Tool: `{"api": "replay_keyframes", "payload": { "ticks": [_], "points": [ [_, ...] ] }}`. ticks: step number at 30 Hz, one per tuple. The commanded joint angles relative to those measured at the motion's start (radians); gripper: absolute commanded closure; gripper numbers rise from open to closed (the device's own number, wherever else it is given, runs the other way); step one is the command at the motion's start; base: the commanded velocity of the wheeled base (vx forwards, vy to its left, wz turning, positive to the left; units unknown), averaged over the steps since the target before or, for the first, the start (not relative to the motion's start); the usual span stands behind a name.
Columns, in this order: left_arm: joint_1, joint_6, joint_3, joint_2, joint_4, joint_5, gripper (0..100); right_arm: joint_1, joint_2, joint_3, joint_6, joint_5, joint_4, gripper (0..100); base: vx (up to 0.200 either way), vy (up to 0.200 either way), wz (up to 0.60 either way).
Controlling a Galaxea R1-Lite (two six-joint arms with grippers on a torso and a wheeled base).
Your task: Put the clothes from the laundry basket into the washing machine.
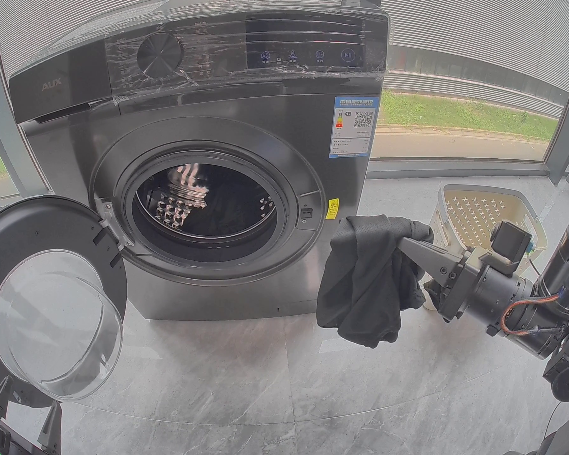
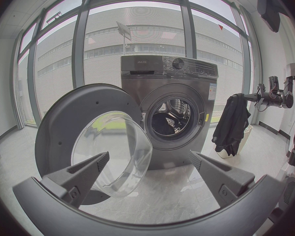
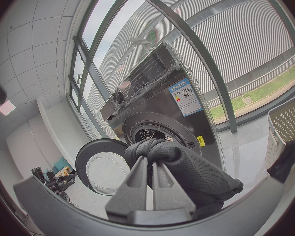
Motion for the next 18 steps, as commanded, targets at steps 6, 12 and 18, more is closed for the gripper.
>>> {"api": "replay_keyframes", "payload": {
  "ticks": [6, 12, 18],
  "points": [
    [0.001, 0.0, 0.018, -0.017, 0.0, 0.001, 0, -0.002, 0.005, 0.002, -0.007, -0.007, 0.009, 100, 0.0, 0.0, 0.0],
    [-0.001, 0.0, 0.018, -0.017, 0.001, 0.001, 0, -0.013, 0.015, -0.002, -0.057, -0.088, 0.022, 100, 0.0, 0.0, 0.0],
    [0.001, -0.002, 0.018, -0.017, 0.001, -0.001, 0, -0.012, 0.048, -0.05, -0.076, -0.363, 0.097, 100, 0.0, 0.0, 0.0]
  ]
}}
